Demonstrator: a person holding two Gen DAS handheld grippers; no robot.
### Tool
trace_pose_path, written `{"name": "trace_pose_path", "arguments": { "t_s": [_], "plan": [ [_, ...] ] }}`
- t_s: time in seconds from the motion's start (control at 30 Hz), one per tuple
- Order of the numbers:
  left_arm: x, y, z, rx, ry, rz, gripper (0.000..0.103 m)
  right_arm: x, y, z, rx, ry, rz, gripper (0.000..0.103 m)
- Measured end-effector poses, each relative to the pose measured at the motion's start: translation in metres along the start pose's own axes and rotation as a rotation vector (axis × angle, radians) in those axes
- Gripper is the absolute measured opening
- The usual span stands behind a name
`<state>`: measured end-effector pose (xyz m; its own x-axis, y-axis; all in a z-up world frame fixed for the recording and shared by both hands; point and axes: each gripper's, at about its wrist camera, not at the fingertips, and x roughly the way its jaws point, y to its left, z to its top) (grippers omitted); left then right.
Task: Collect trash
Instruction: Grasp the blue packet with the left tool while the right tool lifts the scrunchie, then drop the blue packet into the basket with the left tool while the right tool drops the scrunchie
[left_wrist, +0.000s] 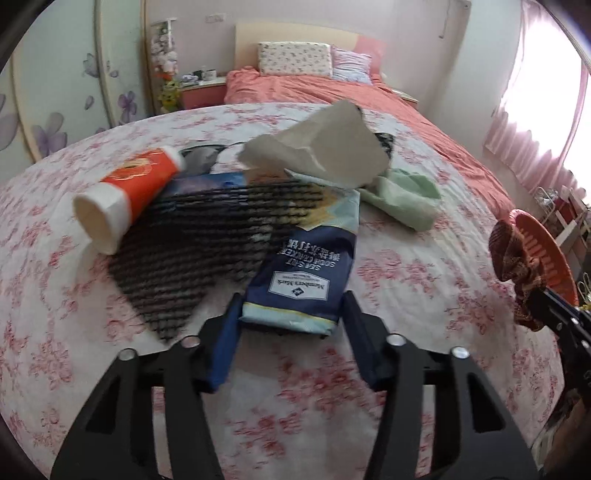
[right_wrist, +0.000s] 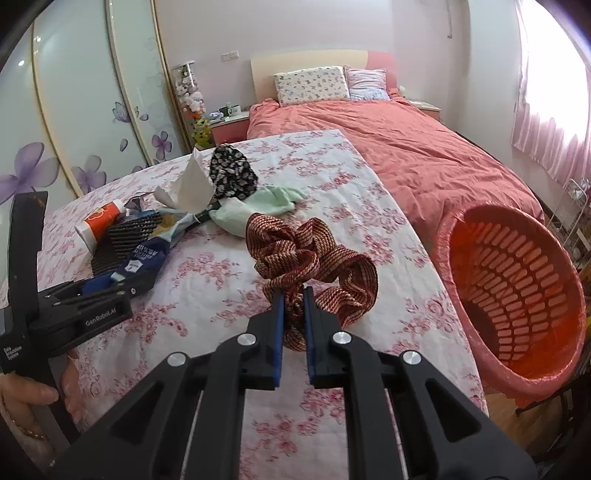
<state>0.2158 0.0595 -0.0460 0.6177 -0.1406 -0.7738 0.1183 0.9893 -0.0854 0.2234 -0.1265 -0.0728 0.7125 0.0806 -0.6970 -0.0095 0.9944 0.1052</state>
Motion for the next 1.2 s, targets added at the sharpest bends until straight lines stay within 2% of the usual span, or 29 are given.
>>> {"name": "trace_pose_path", "arguments": {
  "t_s": [0.07, 0.17, 0.8, 1.2],
  "plan": [
    [0.0, -0.006, 0.0, 0.014, -0.008, -0.006, 0.041, 0.0, -0.005, -0.002, 0.01, 0.003, -0.002, 0.011],
    [-0.004, -0.012, -0.002, 0.03, -0.025, -0.025, 0.035, -0.002, -0.01, -0.003, 0.022, 0.003, -0.002, 0.011],
    [-0.04, -0.059, -0.016, 0.07, -0.074, -0.127, 0.033, -0.039, -0.053, -0.013, 0.088, -0.066, -0.04, 0.011],
    [-0.05, -0.119, -0.009, 0.129, -0.105, -0.222, 0.033, -0.072, -0.097, -0.019, 0.146, -0.144, -0.149, 0.012]
  ]
}}
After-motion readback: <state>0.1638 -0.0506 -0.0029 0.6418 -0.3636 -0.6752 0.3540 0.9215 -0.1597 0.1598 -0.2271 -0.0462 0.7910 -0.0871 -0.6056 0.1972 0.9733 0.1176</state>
